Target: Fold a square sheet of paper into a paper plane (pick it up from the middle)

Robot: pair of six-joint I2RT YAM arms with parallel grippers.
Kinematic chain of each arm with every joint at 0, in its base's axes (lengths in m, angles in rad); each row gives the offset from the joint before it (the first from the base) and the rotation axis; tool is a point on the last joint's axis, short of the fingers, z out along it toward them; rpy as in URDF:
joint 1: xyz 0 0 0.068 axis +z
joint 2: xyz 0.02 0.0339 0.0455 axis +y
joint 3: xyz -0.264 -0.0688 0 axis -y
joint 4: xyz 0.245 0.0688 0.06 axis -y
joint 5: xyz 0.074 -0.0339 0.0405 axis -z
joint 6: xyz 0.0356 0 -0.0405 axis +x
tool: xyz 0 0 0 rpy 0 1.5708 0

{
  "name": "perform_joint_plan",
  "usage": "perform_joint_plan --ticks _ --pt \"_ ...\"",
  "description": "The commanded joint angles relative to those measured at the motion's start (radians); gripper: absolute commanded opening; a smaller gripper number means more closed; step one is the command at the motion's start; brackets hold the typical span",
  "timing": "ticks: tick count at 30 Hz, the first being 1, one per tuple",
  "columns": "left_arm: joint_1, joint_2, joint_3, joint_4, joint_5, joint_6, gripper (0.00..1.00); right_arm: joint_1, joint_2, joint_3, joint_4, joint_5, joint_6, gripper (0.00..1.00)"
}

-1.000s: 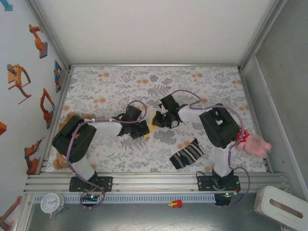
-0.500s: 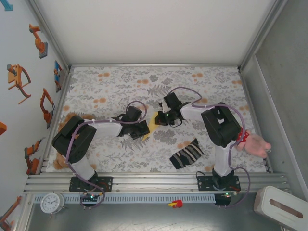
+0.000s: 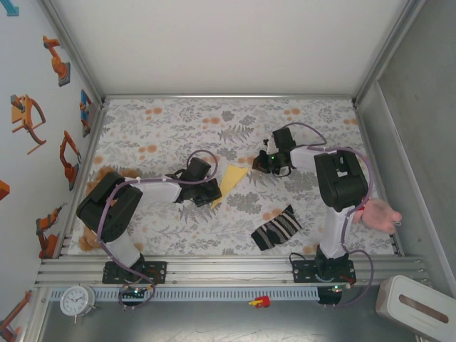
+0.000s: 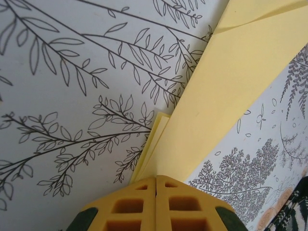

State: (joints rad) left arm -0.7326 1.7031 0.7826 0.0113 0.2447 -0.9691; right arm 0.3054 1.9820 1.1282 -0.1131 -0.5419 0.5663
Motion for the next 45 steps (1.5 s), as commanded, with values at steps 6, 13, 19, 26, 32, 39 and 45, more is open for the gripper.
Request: perform_joint_plan --ticks 6,13,19,26,32,39,45 --pt "-0.011 -0.03 0.065 -0.185 0.009 0.043 0.08 -0.029 -0.122 0.02 -0.078 0.108 -0.01 0.06" --pt "0.02 -0.205 0.138 -0.199 -0.006 0.087 0.42 0.023 -0.298 -0.042 -0.182 0.211 0.038 0.22" --pt "0.104 -0.35 0.073 -0.306 -0.099 0.161 0.61 0.166 -0.336 -0.058 -0.246 0.338 0.149 0.5" --pt "0.216 -0.499 -0.059 -0.353 -0.181 0.168 0.82 0.378 -0.269 -0.012 -0.255 0.438 0.346 0.6" --pt "0.238 -0.576 -0.107 -0.388 -0.232 0.187 0.92 0.452 -0.193 0.049 -0.3 0.529 0.498 0.6" --pt "0.246 -0.582 -0.124 -0.395 -0.245 0.191 0.95 0.46 -0.166 0.071 -0.332 0.556 0.542 0.54" --pt "0.249 -0.553 -0.118 -0.39 -0.24 0.191 0.97 0.464 -0.163 0.061 -0.318 0.538 0.59 0.33"
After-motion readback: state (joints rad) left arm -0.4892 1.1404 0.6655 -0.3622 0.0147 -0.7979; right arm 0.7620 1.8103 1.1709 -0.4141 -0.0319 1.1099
